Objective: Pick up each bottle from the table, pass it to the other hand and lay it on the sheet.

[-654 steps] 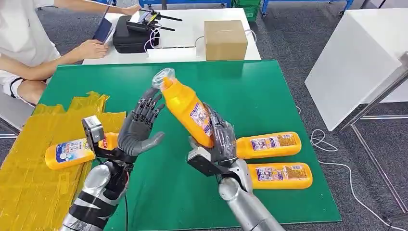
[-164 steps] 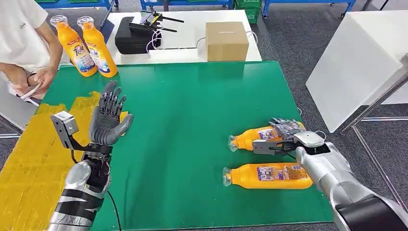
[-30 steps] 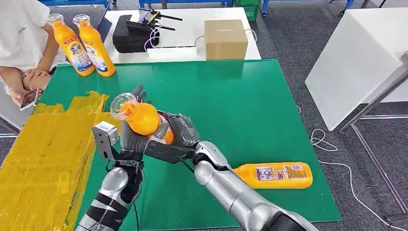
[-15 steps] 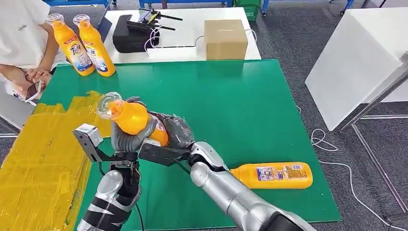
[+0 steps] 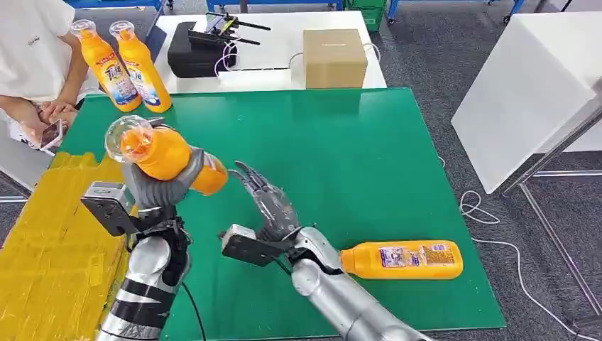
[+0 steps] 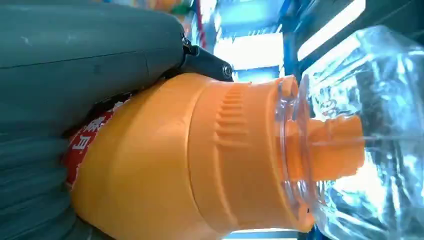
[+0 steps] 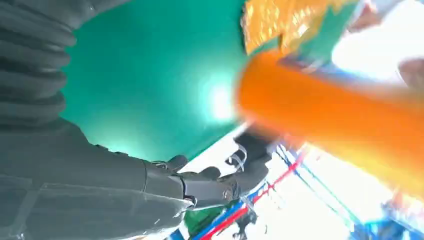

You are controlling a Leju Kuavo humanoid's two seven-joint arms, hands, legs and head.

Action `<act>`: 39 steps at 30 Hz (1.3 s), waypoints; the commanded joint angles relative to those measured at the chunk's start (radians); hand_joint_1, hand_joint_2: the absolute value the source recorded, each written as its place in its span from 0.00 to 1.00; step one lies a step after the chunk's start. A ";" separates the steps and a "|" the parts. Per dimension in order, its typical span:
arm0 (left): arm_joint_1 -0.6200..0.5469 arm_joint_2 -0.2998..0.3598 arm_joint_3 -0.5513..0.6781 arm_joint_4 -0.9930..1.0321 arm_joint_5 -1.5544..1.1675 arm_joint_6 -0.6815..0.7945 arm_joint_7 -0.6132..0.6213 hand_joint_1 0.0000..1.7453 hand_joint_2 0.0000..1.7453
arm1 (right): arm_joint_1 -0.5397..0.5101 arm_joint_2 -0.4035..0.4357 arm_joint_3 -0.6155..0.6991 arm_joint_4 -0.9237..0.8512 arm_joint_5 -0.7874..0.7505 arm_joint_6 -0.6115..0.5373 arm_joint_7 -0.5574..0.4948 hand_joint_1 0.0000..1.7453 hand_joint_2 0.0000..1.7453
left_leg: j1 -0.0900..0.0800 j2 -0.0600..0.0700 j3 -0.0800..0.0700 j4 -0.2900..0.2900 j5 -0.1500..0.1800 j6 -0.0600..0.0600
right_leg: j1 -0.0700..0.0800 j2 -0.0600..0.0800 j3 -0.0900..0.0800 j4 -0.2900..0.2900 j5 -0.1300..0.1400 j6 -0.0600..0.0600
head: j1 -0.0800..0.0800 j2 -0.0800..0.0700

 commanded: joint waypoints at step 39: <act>-0.366 0.353 0.187 1.168 -1.426 -0.015 0.748 1.00 1.00 | 0.349 -0.382 -0.316 -0.647 0.275 0.059 0.021 0.00 1.00 | 0.001 0.005 0.003 -0.001 -0.001 -0.001 | 0.001 0.003 0.003 -0.001 0.000 0.000 | 0.000 0.000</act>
